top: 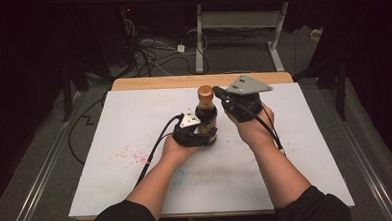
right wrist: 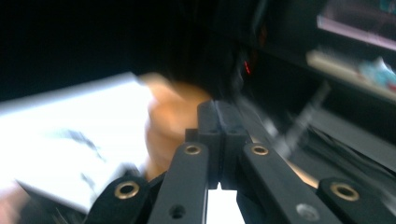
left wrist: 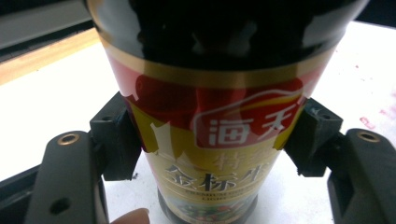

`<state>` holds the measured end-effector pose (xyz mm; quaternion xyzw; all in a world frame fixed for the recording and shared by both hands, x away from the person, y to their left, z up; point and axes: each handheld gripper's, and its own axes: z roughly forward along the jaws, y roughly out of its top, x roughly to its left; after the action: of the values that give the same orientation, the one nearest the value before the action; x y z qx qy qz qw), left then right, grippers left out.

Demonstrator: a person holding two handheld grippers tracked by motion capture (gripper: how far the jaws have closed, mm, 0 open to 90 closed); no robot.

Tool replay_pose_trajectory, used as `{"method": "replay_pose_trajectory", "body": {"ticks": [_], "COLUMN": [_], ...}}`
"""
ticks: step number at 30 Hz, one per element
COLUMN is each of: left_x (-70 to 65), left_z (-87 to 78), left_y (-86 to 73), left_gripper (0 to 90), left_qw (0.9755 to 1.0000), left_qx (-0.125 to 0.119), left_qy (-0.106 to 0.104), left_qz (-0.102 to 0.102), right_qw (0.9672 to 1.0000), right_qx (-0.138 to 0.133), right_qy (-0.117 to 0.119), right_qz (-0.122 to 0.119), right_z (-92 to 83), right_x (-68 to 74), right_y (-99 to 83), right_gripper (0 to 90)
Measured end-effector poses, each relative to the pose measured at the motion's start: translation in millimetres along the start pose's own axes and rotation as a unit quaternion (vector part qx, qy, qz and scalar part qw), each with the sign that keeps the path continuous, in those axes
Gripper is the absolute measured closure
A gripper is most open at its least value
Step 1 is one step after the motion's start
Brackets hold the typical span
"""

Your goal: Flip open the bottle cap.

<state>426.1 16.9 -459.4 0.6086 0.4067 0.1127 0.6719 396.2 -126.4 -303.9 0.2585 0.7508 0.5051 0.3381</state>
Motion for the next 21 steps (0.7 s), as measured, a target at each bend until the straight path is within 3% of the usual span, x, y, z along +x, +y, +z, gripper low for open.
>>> {"method": "replay_pose_trajectory", "body": {"ticks": [1, 2, 4, 5, 10, 14, 21], "left_x": [-1.0, -1.0, 2.1, 2.1, 1.7, 1.9, 1.9], "left_z": [0.3, 0.4, -0.2, -0.4, -0.1, -0.3, -0.2], "left_y": [-1.1, -1.3, 0.8, 0.9, 0.4, 0.1, 0.1], "left_gripper": [29.0, 29.0, 28.9, 28.8, 28.8, 28.8, 28.9], "left_qw": [1.0, 1.0, 1.0, 1.0, 0.9999, 1.0, 0.9999], "left_qx": [-0.002, -0.003, -0.001, 0.0, -0.004, -0.003, -0.005], "left_qy": [0.0, -0.001, 0.001, 0.0, -0.001, -0.002, -0.001], "left_qz": [0.007, 0.006, -0.008, -0.008, -0.009, -0.006, -0.009], "right_qw": [0.9996, 0.9996, 0.9995, 0.9996, 0.9996, 0.9979, 0.9975], "right_qx": [-0.025, -0.025, -0.021, -0.016, 0.023, 0.06, 0.06], "right_qy": [0.014, 0.014, 0.003, 0.002, -0.014, -0.01, -0.008], "right_qz": [0.001, 0.001, -0.024, -0.022, -0.013, -0.021, -0.035], "right_z": [-7.8, -7.8, -9.2, -8.3, -4.3, 1.4, 3.6], "right_x": [2.0, 2.0, 8.0, 8.5, -1.5, -5.3, -1.1], "right_y": [13.7, 13.7, 23.6, 24.1, 8.2, -6.1, -3.6], "right_gripper": [90.0, 90.0, 90.0, 90.0, 90.0, 90.0, 90.0]}}
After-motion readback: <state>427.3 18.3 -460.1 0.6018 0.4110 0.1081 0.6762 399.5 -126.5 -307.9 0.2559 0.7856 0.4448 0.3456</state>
